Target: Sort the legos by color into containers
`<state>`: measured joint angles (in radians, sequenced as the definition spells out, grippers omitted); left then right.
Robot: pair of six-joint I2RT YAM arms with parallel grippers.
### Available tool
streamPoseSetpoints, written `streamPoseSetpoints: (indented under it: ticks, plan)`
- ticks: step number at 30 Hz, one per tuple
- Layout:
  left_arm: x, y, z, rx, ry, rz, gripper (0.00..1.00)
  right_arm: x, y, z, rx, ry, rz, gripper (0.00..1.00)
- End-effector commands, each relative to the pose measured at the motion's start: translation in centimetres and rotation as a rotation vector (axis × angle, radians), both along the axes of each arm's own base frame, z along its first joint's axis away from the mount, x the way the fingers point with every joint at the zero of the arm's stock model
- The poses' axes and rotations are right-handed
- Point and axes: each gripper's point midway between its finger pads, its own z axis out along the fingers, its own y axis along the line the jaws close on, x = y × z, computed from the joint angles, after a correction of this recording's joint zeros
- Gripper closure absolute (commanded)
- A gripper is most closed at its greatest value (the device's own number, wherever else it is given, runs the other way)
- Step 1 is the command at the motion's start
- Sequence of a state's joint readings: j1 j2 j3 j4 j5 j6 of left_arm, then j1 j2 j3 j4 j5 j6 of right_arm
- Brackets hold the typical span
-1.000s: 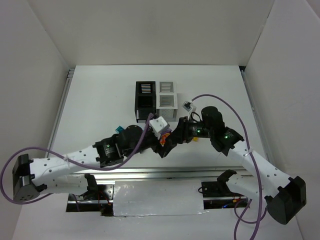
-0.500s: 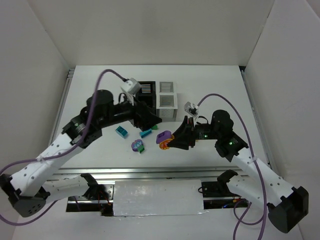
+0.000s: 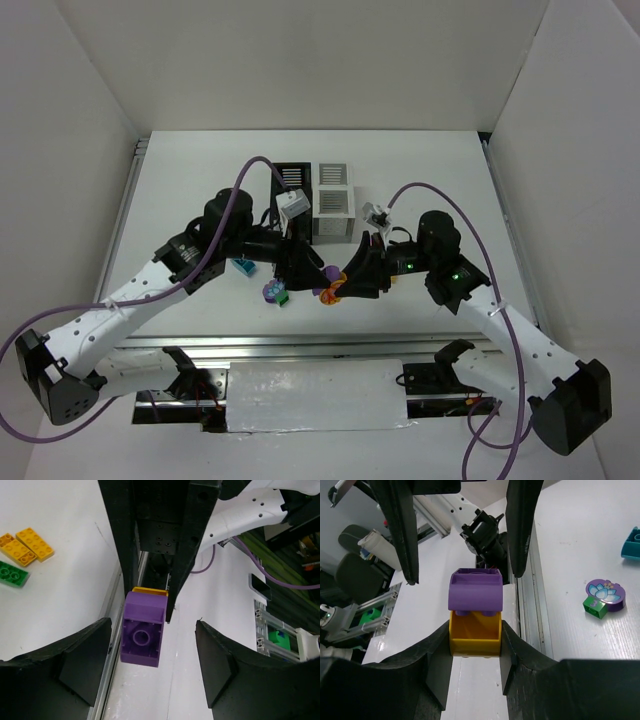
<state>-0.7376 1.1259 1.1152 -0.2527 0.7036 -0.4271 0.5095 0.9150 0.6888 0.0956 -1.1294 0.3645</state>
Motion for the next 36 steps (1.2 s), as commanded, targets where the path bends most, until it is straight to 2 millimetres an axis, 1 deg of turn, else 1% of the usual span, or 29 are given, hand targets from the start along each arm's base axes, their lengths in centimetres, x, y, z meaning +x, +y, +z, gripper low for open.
streamPoseSetpoints:
  ticks: [1, 3, 5, 7, 12, 14, 17, 20, 21, 23, 24, 27, 28, 29, 31, 34, 35, 36]
  plan:
    - [-1.5, -0.2, 2.0, -0.076, -0.027, -0.085, 0.20, 0.7, 0.1, 2.0, 0.030, -0.084, -0.010, 1.00]
    - [-1.4, -0.1, 1.8, -0.069, -0.029, -0.078, 0.21, 0.5, 0.1, 2.4, 0.044, -0.096, 0.000, 1.00]
    - [-1.3, -0.2, 1.6, -0.063, -0.022, -0.077, 0.29, 0.4, 0.1, 2.7, 0.053, -0.099, -0.002, 1.00]
    - [-1.2, -0.4, 1.2, -0.057, -0.010, -0.083, 0.32, 0.3, -0.1, 3.1, 0.056, -0.114, -0.009, 1.00]
    - [-0.3, -1.0, 0.1, -0.025, 0.020, -0.069, 0.28, -0.5, -0.2, 3.6, 0.075, -0.122, 0.037, 1.00]
    - [-0.2, -1.1, -0.2, -0.017, 0.028, -0.071, 0.35, -0.5, -0.2, 3.5, 0.074, -0.124, 0.024, 1.00]
    - [0.0, -1.1, -0.5, -0.010, 0.035, -0.061, 0.30, -0.5, -0.3, 3.7, 0.074, -0.134, 0.016, 1.00]
    - [-0.2, -1.1, -0.3, -0.018, 0.029, -0.065, 0.55, -0.3, -0.3, 3.6, 0.066, -0.130, 0.001, 1.00]
    - [-0.1, -1.0, -0.1, -0.021, 0.022, -0.062, 0.65, -0.2, -0.3, 3.5, 0.064, -0.134, -0.003, 1.00]
    - [-0.2, -1.0, 0.2, -0.025, 0.014, -0.061, 0.74, -0.1, -0.3, 3.3, 0.060, -0.127, -0.009, 1.00]
    - [-0.2, -0.9, 0.3, -0.026, 0.010, -0.062, 0.84, 0.0, -0.3, 3.3, 0.058, -0.125, -0.011, 1.00]
    - [-0.2, -0.7, 1.1, -0.036, -0.012, -0.050, 1.00, 0.1, -0.2, 2.8, 0.045, -0.114, -0.010, 1.00]
    - [0.2, -0.6, 1.4, -0.036, -0.023, -0.033, 1.00, 0.1, -0.2, 2.6, 0.042, -0.110, -0.002, 1.00]
    - [0.4, -0.4, 2.3, -0.047, -0.042, -0.023, 1.00, 0.0, -0.2, 2.3, 0.041, -0.109, 0.006, 1.00]
    - [0.9, 0.0, 3.0, -0.048, -0.055, 0.001, 1.00, 0.0, -0.1, 2.0, 0.035, -0.103, 0.015, 1.00]
    - [2.7, 1.1, 4.5, -0.053, -0.079, 0.061, 1.00, 0.2, -0.2, 1.4, 0.021, -0.104, 0.005, 1.00]
    - [3.2, 1.1, 5.2, -0.058, -0.085, 0.064, 1.00, 0.1, -0.2, 1.4, 0.023, -0.105, 0.008, 1.00]
    - [3.5, 1.3, 5.2, -0.055, -0.081, 0.067, 1.00, 0.0, -0.2, 1.3, 0.023, -0.105, 0.012, 1.00]
